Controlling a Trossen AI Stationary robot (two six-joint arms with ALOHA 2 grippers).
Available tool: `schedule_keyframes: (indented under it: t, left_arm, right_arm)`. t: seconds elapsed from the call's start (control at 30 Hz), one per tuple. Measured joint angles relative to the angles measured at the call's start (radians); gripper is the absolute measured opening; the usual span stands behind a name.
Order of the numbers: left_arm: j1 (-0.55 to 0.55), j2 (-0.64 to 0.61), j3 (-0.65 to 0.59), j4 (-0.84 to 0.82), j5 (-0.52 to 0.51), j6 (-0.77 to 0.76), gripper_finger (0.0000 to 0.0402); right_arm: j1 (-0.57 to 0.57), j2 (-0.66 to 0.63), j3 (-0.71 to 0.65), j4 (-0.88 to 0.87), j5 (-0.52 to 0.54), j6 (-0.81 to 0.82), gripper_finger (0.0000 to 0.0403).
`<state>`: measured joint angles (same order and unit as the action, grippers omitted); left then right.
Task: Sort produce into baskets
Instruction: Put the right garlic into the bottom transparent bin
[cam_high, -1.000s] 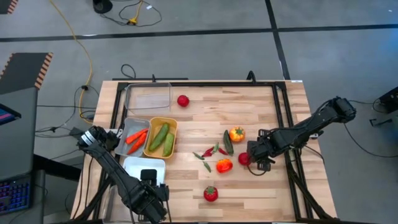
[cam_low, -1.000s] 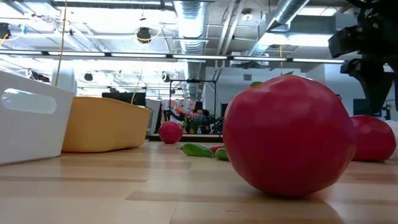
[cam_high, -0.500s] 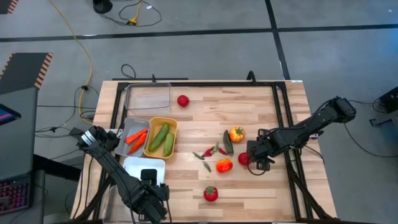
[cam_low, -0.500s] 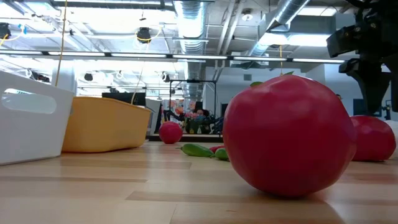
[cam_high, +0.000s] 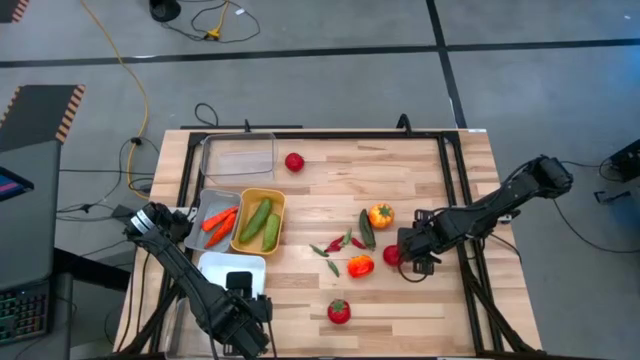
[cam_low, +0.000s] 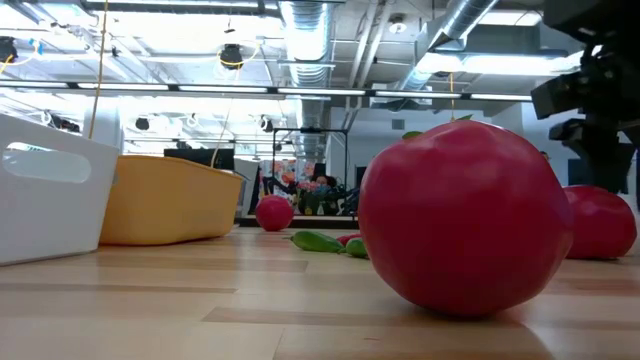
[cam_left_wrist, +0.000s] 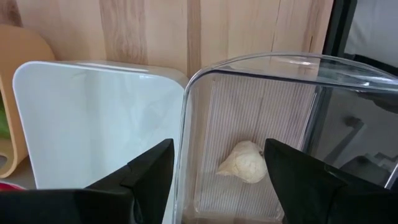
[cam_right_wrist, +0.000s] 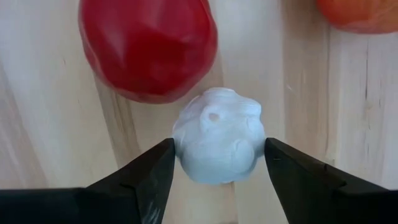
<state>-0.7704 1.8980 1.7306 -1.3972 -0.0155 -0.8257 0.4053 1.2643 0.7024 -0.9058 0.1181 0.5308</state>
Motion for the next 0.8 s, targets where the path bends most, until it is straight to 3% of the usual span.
schedule_keyframes:
  t: [0.37,0.67,0.8]
  left_arm:
    - [0.001,0.0,0.0,0.0,-0.024,0.018,0.0238]
    - [0.001,0.0,0.0,-0.02,-0.062,0.067,0.0238]
    - [0.001,0.0,0.0,-0.074,-0.094,0.079,0.0238]
  right_arm:
    - [0.0,-0.001,-0.012,0.022,-0.003,0.0,0.0267]
    - [0.0,-0.001,-0.013,0.021,-0.009,0.001,0.0187]
    - [0.0,-0.001,-0.013,0.023,-0.011,0.001,0.0173]
